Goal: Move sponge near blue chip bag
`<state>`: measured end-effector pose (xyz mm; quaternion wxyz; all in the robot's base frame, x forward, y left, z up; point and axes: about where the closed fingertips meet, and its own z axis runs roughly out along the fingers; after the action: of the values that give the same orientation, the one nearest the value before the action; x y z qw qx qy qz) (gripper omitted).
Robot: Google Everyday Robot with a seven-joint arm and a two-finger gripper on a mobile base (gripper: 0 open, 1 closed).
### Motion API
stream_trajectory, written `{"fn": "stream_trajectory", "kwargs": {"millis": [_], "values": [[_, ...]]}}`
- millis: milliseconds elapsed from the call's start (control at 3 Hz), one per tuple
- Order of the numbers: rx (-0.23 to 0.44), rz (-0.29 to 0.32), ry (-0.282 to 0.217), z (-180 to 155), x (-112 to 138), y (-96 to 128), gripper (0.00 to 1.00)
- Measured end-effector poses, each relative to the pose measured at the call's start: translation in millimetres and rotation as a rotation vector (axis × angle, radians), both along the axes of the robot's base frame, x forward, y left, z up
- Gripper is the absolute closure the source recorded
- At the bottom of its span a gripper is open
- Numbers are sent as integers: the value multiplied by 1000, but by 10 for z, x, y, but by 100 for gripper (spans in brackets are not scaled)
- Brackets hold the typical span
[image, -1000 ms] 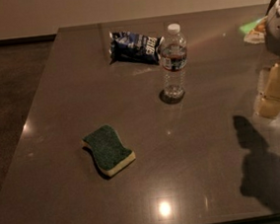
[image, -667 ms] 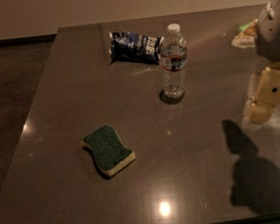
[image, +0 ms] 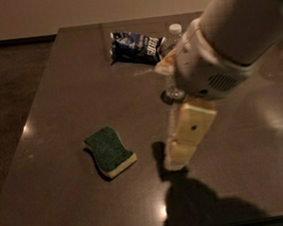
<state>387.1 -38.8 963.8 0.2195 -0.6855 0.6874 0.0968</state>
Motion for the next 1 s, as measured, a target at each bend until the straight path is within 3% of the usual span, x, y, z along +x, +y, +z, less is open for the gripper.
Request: {"fn": "stream_trajectory", "kwargs": {"millis": [667,1000], "values": [[-66,14,2,-640,128,531,0],[-87,3,28,-958,221,614,0]]}}
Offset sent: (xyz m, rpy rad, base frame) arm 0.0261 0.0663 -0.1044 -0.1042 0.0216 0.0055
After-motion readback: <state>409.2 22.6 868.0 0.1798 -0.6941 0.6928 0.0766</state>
